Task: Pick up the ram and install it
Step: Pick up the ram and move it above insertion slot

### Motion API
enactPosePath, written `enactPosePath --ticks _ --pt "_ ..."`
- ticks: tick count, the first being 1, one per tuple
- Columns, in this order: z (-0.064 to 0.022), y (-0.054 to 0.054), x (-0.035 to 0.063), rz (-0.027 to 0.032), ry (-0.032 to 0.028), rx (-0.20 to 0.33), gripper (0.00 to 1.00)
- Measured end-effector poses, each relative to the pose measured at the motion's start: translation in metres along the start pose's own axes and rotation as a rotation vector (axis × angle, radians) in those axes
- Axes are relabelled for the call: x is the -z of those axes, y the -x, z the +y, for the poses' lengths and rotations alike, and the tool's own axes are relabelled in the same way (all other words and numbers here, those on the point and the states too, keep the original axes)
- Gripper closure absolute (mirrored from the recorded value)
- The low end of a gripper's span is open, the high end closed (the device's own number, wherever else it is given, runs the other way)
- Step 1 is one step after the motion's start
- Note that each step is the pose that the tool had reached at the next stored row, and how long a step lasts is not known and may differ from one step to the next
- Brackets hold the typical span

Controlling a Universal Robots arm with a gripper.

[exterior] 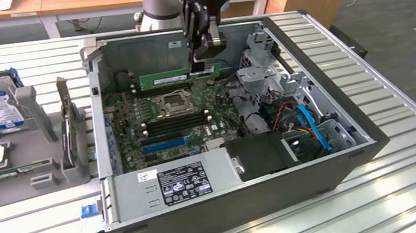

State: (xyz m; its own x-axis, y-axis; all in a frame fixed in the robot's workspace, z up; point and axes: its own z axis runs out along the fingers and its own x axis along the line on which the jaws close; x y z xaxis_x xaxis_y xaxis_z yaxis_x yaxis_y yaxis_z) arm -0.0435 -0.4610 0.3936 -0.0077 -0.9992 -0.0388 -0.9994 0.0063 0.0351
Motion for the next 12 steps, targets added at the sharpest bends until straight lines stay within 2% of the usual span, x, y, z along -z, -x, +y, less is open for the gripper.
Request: enactPosePath --ticks 12 --pt "0.0002 0.030 -0.0023 -0.0001 -0.0001 -0.001 0.88"
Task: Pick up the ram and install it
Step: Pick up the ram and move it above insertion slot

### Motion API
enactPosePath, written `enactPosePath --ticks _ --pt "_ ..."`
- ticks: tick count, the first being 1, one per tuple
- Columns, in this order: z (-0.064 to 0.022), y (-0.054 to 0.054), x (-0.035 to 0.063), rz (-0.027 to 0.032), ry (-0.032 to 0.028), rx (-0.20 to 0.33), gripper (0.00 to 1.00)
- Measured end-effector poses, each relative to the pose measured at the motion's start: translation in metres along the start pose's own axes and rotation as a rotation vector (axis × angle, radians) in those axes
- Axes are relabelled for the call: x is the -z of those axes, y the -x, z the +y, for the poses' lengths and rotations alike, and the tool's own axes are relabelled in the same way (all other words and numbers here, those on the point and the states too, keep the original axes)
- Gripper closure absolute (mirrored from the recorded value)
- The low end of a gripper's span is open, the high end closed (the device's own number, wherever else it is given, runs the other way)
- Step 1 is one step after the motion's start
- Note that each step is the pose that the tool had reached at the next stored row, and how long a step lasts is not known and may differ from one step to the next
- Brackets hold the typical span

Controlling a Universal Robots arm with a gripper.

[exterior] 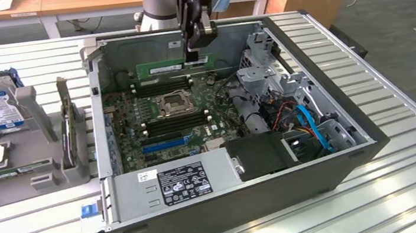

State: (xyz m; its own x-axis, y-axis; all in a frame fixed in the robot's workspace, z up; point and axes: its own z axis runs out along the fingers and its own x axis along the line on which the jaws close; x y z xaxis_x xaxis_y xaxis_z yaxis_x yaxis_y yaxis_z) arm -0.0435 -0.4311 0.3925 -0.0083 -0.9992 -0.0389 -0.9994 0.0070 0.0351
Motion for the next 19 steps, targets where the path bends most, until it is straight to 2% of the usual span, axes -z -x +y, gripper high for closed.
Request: enactPosePath --ticks 8,19 --pt "0.0001 0.017 -0.0011 0.0001 0.0000 0.000 0.88" --pt "0.0000 0.017 -0.0053 0.0000 -0.0006 0.000 0.88"
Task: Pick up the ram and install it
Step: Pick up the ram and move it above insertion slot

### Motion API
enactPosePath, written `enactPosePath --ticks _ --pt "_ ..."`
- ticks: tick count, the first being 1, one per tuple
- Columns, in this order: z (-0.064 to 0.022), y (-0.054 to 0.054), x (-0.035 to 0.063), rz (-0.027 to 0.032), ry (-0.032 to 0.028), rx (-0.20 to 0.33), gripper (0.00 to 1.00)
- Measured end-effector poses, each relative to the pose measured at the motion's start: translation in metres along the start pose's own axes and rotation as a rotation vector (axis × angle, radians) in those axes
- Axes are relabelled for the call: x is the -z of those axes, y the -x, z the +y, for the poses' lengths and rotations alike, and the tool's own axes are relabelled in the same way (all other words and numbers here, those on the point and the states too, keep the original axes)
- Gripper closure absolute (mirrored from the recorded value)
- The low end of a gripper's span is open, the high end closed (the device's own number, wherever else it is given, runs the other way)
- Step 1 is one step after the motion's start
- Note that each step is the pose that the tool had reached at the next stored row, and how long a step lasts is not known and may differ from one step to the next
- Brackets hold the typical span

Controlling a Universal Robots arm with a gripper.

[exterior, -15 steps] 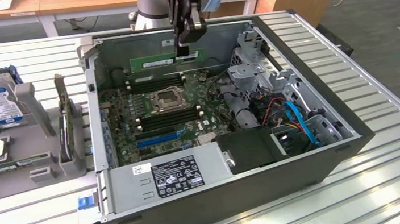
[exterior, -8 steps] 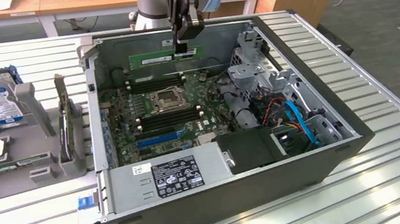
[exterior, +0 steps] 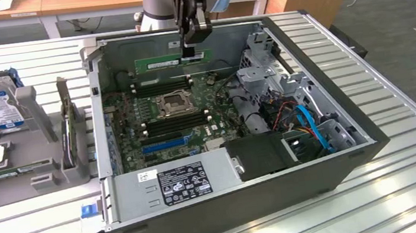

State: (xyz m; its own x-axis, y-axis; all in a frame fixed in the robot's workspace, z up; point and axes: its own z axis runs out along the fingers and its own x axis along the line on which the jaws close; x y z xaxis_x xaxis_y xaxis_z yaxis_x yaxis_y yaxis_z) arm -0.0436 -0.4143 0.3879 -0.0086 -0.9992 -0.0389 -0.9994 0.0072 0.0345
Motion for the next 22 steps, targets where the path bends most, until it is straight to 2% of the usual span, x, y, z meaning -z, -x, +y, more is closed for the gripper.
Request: enactPosePath --ticks 22 --pt "-0.0009 -0.001 -0.0266 -0.0001 0.0000 0.000 0.88"
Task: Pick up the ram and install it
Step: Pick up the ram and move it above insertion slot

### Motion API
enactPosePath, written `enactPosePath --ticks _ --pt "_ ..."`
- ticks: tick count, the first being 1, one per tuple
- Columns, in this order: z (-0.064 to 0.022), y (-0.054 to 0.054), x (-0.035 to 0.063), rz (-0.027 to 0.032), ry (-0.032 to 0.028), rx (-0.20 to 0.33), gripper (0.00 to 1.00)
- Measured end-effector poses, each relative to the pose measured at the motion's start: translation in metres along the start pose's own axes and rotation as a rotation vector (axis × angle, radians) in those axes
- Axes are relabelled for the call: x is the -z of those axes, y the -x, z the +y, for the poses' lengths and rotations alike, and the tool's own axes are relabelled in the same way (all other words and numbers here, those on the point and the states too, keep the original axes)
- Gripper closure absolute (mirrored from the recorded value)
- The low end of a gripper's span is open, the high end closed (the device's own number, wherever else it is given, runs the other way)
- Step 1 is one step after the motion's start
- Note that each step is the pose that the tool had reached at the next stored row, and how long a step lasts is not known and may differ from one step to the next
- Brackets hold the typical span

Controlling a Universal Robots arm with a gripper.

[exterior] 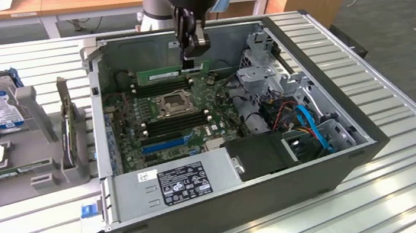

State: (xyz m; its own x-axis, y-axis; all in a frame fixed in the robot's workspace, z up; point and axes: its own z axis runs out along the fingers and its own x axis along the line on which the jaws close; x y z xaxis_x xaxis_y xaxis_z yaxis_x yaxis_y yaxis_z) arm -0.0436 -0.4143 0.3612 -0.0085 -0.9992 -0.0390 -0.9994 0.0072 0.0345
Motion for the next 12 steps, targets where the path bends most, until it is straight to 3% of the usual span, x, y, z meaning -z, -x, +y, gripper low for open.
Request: enactPosePath --ticks 12 --pt "-0.0004 -0.001 -0.0123 0.0001 0.0000 0.000 0.88"
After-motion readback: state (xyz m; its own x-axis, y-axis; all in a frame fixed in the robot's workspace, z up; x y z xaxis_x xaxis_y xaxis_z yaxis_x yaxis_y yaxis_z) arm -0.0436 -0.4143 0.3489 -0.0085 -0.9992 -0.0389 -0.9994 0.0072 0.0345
